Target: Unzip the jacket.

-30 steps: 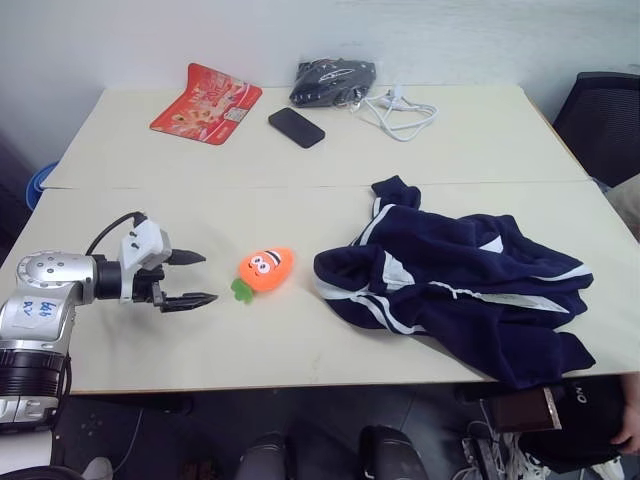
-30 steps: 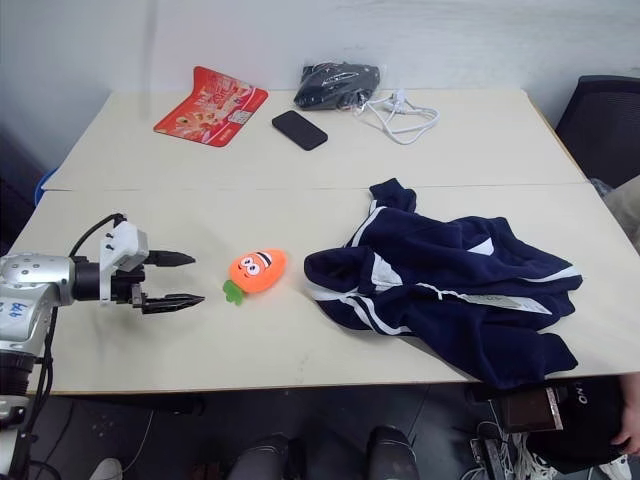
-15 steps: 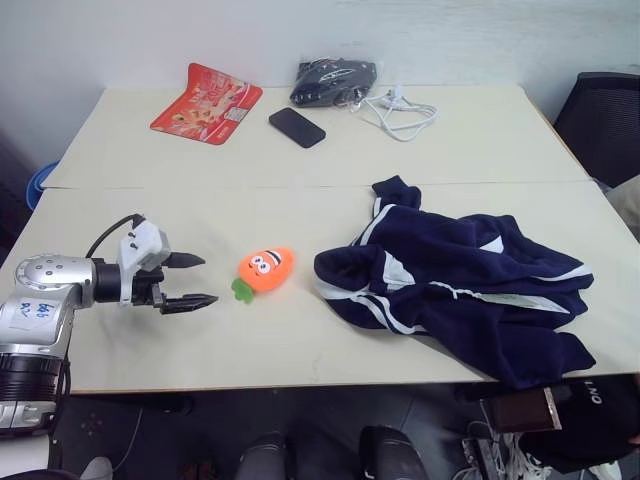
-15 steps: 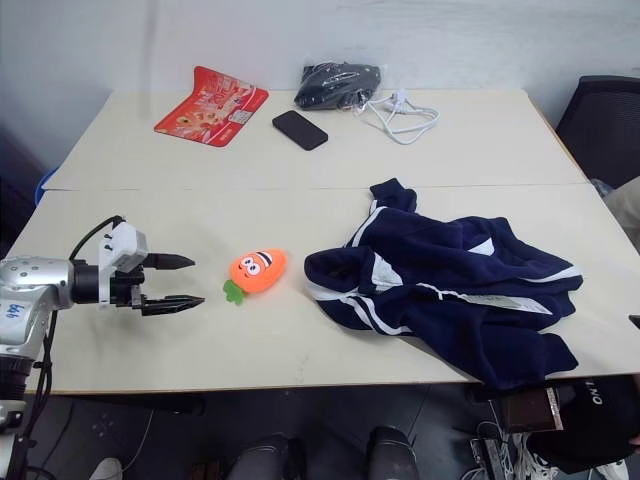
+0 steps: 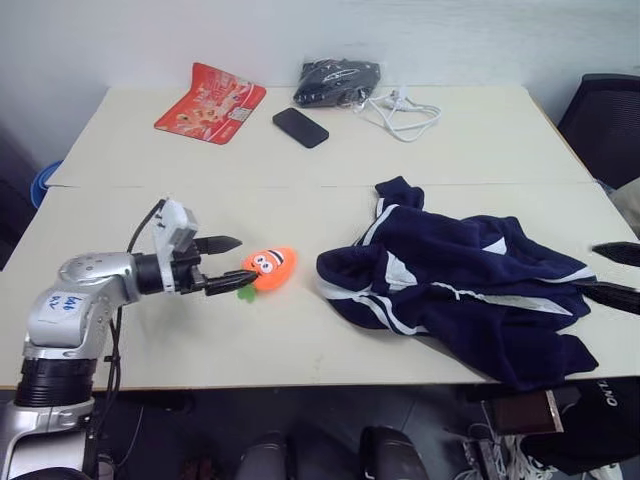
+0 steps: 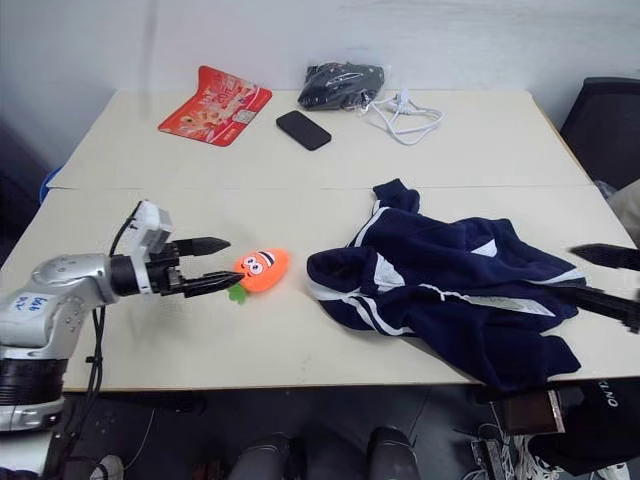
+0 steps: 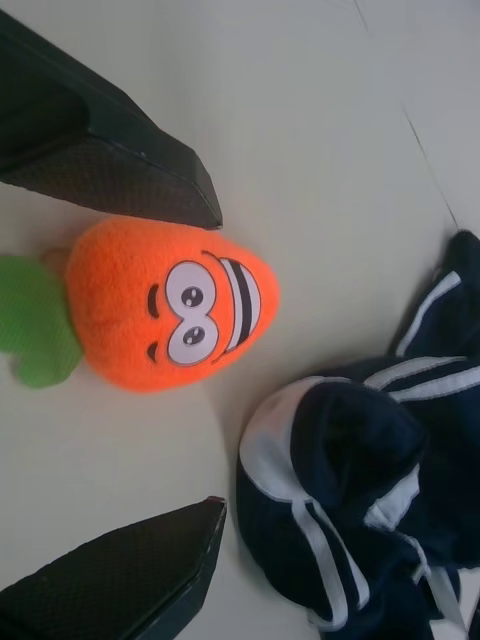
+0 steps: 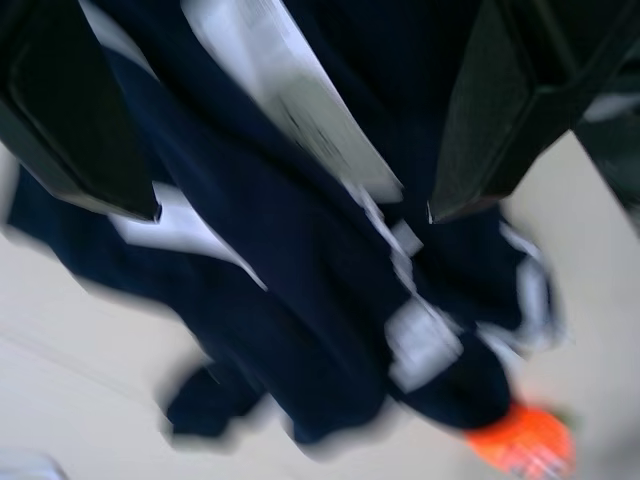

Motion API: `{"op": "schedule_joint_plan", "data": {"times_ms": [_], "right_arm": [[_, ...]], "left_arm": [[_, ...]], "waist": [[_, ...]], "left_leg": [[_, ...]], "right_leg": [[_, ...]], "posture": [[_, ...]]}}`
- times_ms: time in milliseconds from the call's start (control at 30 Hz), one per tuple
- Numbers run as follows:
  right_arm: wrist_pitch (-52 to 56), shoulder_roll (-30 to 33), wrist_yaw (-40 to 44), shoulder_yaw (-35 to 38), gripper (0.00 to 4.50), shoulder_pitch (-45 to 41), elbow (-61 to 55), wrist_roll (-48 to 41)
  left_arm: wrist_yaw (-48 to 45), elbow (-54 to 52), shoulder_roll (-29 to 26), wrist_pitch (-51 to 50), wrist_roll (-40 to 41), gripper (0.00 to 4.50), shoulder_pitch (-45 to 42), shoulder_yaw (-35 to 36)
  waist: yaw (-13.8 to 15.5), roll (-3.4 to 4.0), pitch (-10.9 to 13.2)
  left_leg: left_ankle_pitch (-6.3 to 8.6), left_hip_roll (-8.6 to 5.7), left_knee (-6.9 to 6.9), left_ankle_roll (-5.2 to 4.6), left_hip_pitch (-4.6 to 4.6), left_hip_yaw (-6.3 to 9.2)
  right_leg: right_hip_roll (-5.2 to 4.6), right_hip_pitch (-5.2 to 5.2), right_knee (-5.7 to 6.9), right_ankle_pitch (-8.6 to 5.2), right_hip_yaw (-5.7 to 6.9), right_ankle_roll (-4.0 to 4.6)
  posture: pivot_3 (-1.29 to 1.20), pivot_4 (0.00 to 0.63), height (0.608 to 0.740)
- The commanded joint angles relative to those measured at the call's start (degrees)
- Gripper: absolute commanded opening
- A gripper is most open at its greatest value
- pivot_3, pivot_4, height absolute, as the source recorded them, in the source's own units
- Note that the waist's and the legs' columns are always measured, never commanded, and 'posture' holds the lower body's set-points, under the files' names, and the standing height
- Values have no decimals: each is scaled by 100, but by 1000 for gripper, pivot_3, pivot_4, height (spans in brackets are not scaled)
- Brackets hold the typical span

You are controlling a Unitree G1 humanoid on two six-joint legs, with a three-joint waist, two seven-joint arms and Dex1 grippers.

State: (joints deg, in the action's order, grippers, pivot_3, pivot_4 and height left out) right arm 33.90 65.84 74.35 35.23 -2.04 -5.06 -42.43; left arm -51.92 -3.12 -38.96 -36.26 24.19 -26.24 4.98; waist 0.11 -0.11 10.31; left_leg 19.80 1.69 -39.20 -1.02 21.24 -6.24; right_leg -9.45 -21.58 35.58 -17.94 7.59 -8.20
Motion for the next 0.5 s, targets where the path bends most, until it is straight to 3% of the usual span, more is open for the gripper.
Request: {"op": "schedule_joint_plan", "data": {"times_ms": [33, 200, 500], "right_arm": [[453, -96, -413, 133, 4468, -180, -1045, -570], [786, -210, -925, -260, 4468, -811, -1810, -1148], [954, -252, -1304, -651, 4468, -1297, -2139, -1502]], "left_arm": [[494, 263, 199, 333, -507, 4500, -187, -309], [553, 911, 607, 803, -853, 4500, -498, -710], [422, 1581, 1013, 1291, -1116, 4500, -858, -982]], "waist": [[66, -3, 2], [164, -18, 5], [138, -24, 4]], "left_leg": [[0, -4, -1, 0, 2, 4], [3, -13, -6, -3, 13, 9], [3, -15, -10, -5, 15, 10]], "right_leg": [[0, 1, -1, 0, 2, 0], [0, 0, -6, 1, 12, 0], [1, 0, -5, 1, 17, 0]], "posture": [[0, 150, 740], [0, 150, 740], [0, 150, 740]]}}
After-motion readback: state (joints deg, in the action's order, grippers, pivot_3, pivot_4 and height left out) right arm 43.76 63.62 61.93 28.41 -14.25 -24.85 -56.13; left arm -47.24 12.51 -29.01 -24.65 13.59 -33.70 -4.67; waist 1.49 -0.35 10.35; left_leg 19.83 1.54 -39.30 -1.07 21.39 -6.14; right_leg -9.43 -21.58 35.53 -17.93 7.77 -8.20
